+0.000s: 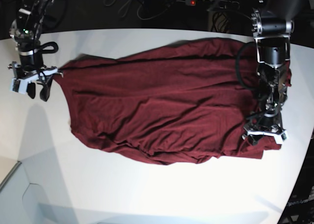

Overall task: Layout the t-shirt on the table in an organized manner, then fold the t-shirt properly
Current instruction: 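Grasp the shirt edge with the left gripper and pull it outward to smooth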

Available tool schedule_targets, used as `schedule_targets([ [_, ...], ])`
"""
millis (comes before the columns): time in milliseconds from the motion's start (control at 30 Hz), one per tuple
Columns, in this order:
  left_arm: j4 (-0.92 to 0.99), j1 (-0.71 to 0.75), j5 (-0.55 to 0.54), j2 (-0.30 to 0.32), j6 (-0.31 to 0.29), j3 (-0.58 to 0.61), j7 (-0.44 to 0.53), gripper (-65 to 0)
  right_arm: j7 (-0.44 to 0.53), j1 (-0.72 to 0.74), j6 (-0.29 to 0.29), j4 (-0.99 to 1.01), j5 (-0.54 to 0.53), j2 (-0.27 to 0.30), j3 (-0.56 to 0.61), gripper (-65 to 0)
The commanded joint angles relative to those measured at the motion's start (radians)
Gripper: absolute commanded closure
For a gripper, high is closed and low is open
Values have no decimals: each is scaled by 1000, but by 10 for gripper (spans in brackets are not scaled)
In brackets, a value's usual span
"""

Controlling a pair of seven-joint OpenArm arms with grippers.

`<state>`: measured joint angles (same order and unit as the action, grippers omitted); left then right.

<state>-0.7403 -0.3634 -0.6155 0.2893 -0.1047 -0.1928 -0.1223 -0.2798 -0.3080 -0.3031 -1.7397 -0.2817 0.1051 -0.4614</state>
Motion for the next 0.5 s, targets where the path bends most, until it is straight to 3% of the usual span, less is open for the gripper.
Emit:
schedule_targets([
  [0,-17,-29,-11,15,-5,-4,23,-339,27,7,-1,-15,-9,14,-3,-282],
  [467,-9,-29,-7,14,-3,-104,23,-339,27,10,-1,28,-9,15,-4,-283],
])
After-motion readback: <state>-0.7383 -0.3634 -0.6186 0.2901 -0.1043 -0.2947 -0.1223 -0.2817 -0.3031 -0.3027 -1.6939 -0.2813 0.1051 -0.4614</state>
